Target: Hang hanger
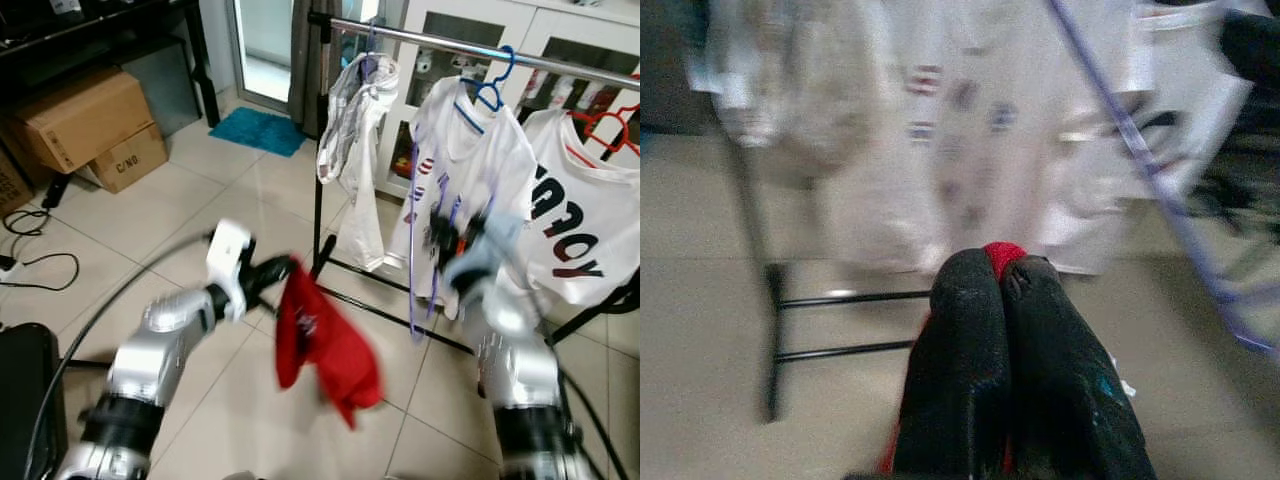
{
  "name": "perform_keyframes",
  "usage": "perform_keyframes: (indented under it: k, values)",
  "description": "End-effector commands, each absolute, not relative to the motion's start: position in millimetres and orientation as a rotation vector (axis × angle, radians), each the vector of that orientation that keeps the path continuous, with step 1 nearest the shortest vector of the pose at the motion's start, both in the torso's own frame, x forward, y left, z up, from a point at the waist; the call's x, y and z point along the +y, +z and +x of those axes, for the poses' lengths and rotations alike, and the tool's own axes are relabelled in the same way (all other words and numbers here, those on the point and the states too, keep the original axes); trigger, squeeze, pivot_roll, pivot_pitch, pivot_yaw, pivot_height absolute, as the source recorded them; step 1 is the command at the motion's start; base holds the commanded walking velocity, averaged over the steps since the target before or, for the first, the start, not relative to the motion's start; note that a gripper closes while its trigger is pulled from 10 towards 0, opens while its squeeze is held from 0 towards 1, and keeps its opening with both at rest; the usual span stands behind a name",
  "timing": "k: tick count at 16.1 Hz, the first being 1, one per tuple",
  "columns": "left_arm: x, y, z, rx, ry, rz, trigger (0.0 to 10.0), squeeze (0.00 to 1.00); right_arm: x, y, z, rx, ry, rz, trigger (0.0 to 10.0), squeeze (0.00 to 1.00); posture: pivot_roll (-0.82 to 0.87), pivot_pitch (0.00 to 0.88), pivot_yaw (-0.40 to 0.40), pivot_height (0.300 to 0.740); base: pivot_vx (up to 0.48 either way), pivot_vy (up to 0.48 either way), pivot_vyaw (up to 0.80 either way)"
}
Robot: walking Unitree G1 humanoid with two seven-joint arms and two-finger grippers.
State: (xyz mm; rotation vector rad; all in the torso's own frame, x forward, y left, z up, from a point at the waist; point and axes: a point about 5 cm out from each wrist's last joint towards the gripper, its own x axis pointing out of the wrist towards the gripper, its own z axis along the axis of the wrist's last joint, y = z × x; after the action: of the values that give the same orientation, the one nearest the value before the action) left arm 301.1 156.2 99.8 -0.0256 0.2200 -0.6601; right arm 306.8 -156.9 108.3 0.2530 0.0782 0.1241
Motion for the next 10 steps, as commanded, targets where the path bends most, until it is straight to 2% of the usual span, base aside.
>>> perform_keyframes:
  k: [1, 2, 4, 6, 8, 10]
  values:
    - [167.0, 106.7, 305.6, 0.132, -0.532, 0.019, 9.0, 0.0, -157.5, 103.7, 301.6, 0.083, 0.119, 0.227, 10.0, 0.0, -0.13, 0.0, 0.025, 0.74, 0.0, 0.0, 0.0]
    - [174.2, 100.3, 303.4, 0.129, -0.434, -0.021, 10.0, 0.0, -158.4, 90.3, 296.3, 0.122, 0.099, 0.191, 10.0, 0.0, -0.13, 0.0, 0.024, 0.74, 0.0, 0.0, -0.8]
    - [182.9, 89.8, 300.5, 0.162, -0.313, -0.073, 10.0, 0.0, -157.2, 80.0, 294.1, 0.153, 0.089, 0.154, 10.0, 0.0, -0.13, 0.0, 0.018, 0.74, 0.0, 0.0, -0.8]
    - [183.2, 79.1, 295.9, 0.175, -0.253, -0.056, 10.0, 0.0, -159.9, 71.5, 292.0, 0.183, 0.064, 0.134, 10.0, 0.0, -0.12, 0.0, 0.007, 0.74, 0.0, 0.0, -0.8]
    - [179.7, 72.0, 292.1, 0.19, -0.236, -0.061, 10.0, 0.0, -163.5, 62.7, 288.1, 0.206, 0.037, 0.136, 10.0, 0.0, -0.12, 0.0, 0.016, 0.74, 0.0, 0.0, -0.8]
    - [169.4, 67.8, 289.1, 0.204, -0.296, -0.067, 10.0, 0.0, -167.8, 54.0, 283.9, 0.221, 0.005, 0.13, 10.0, 0.0, -0.12, 0.0, 0.017, 0.74, 0.0, 0.0, -0.8]
